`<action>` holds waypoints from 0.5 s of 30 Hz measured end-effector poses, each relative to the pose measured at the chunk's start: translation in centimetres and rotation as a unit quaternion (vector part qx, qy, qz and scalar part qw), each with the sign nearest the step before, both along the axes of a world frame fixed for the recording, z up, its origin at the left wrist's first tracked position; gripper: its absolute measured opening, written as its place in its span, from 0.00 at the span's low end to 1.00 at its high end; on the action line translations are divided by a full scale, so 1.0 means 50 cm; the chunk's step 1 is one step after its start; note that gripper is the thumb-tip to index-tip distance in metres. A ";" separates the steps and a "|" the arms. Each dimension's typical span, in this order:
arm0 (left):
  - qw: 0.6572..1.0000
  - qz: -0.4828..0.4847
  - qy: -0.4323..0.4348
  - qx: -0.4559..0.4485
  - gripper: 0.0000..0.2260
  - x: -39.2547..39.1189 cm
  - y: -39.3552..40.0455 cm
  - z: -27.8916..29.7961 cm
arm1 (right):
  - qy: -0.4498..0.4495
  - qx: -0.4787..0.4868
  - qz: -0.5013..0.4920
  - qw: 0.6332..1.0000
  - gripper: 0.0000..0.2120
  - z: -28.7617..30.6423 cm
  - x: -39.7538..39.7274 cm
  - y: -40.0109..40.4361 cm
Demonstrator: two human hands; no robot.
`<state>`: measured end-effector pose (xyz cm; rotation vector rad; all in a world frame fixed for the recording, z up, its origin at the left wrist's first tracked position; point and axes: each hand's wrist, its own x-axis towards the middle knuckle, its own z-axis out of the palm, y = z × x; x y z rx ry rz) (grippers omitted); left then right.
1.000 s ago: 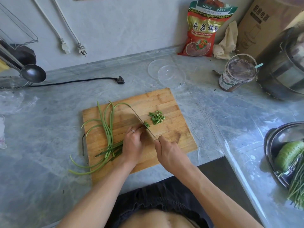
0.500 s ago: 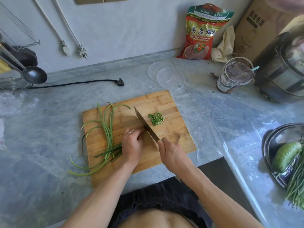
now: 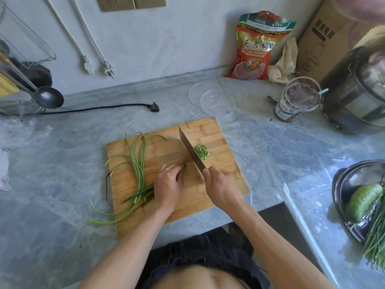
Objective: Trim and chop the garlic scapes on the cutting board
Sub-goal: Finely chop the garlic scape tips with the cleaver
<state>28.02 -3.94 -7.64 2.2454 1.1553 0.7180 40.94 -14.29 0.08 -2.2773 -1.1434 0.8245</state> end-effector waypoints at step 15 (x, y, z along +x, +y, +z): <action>1.000 -0.009 -0.021 0.000 0.16 0.027 0.009 0.002 | -0.005 0.029 0.036 0.999 0.18 0.007 -0.008 -0.032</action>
